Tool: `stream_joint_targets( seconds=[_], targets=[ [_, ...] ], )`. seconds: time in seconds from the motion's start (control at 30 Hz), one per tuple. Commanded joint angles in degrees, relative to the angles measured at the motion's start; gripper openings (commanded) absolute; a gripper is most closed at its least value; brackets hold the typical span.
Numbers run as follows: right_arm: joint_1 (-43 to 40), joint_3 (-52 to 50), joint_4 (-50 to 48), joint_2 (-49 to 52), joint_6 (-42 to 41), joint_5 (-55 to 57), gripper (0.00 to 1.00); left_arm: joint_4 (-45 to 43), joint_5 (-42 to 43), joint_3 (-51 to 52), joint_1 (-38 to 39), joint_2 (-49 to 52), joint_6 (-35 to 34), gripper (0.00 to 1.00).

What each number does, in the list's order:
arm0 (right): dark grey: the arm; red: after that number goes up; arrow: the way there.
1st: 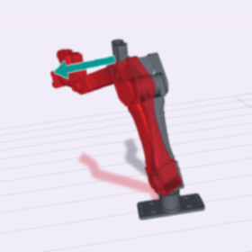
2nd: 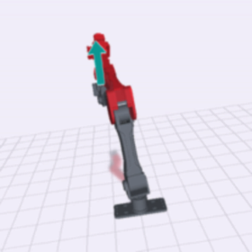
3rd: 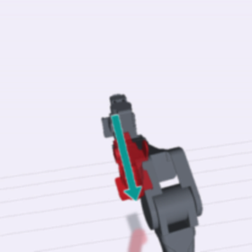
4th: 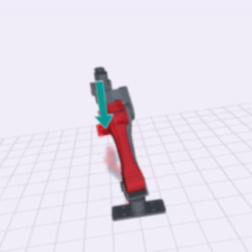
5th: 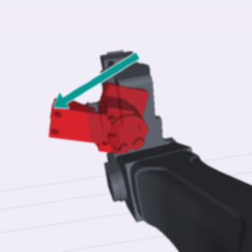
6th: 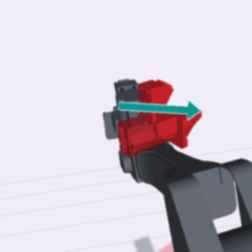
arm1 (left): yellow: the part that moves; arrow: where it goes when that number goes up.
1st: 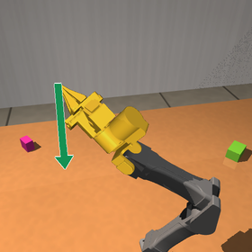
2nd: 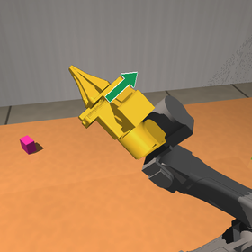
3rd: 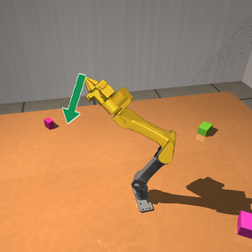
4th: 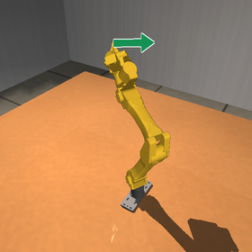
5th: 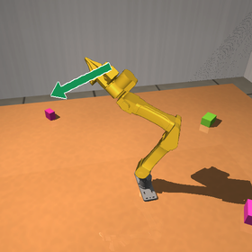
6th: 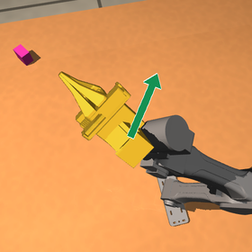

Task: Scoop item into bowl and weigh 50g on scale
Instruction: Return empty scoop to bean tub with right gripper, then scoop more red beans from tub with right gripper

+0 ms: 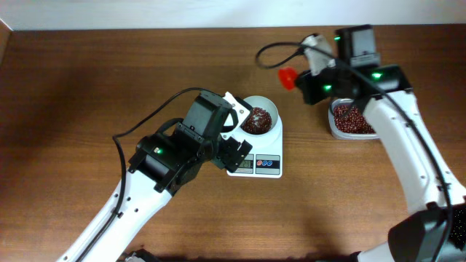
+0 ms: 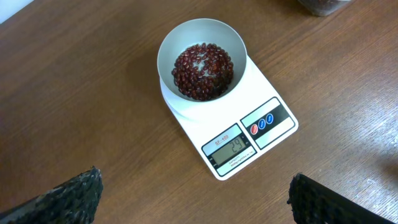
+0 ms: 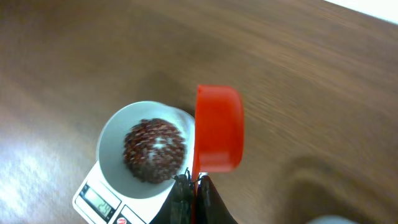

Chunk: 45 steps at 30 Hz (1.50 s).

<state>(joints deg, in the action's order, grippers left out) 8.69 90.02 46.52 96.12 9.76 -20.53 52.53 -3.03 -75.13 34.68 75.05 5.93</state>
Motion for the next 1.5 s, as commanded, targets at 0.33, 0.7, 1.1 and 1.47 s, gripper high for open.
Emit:
stream_joint_targets(
  seconds=[0.33,0.7,1.1,1.47],
  targets=[
    [-11.3,1.0,15.6,-2.2,-6.6,27.9,0.04,-0.1,0.6,-0.9,-0.3,0.0,-0.7,0.99],
    [-11.3,-2.3,16.3,4.8,-5.6,30.2,0.04,-0.2,0.6,-0.9,-0.3,0.0,-0.7,0.99],
    [-11.5,-5.9,13.9,10.1,-5.5,17.8,0.04,-0.2,0.6,-0.9,-0.3,0.0,-0.7,0.99],
    [-16.5,-5.9,13.8,10.2,-2.7,5.1,0.04,-0.1,0.6,-0.9,-0.3,0.0,-0.7,0.99]
  ],
)
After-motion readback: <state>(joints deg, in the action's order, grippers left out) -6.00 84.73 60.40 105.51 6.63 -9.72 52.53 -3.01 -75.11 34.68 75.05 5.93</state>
